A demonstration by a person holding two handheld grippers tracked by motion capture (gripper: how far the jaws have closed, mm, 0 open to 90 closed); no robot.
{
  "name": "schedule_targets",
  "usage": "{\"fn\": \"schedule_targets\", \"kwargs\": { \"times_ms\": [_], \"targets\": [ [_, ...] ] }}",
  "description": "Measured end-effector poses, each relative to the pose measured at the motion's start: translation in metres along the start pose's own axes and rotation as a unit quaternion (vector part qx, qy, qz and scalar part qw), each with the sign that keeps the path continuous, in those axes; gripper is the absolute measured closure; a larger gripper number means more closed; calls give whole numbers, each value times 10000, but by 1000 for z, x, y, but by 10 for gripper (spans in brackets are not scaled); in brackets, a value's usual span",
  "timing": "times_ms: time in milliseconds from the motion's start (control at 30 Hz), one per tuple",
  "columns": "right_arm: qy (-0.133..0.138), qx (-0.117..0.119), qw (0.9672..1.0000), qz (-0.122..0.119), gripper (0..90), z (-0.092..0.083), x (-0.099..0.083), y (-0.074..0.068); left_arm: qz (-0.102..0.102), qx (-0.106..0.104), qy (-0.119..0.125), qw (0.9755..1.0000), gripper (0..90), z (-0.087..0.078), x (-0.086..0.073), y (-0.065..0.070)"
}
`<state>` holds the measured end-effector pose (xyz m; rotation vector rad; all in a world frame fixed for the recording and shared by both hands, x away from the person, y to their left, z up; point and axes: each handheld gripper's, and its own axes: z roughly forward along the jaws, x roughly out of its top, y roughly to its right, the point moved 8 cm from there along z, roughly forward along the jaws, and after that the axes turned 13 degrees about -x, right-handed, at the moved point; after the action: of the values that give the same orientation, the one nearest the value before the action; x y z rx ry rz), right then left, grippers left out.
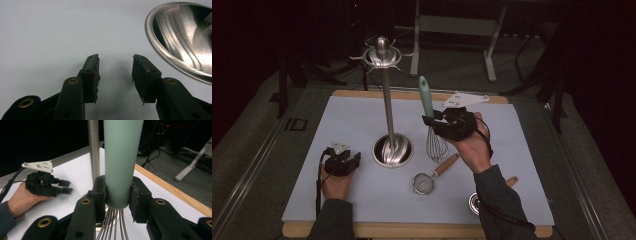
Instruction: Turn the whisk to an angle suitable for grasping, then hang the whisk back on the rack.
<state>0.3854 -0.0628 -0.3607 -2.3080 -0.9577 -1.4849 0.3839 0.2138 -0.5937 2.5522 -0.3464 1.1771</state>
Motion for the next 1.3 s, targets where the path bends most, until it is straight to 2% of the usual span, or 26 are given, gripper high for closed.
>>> {"fn": "schedule_targets", "kwargs": {
  "times_ms": [400,700,933,1300],
  "targets": [
    [19,61,9999,-87,693,4,7,-13,-17,-18,-2,10000,570,0,0,0],
    [16,58,10000,-58,693,3,5,-9,84,13,-19,10000,568,0,0,1],
    [7,60,10000,-58,693,2,2,-10,88,29,-24,10000,568,0,0,1],
    [154,119,9998,-27,693,-4,11,-10,90,42,-44,9999,568,0,0,1]
  ]
}}
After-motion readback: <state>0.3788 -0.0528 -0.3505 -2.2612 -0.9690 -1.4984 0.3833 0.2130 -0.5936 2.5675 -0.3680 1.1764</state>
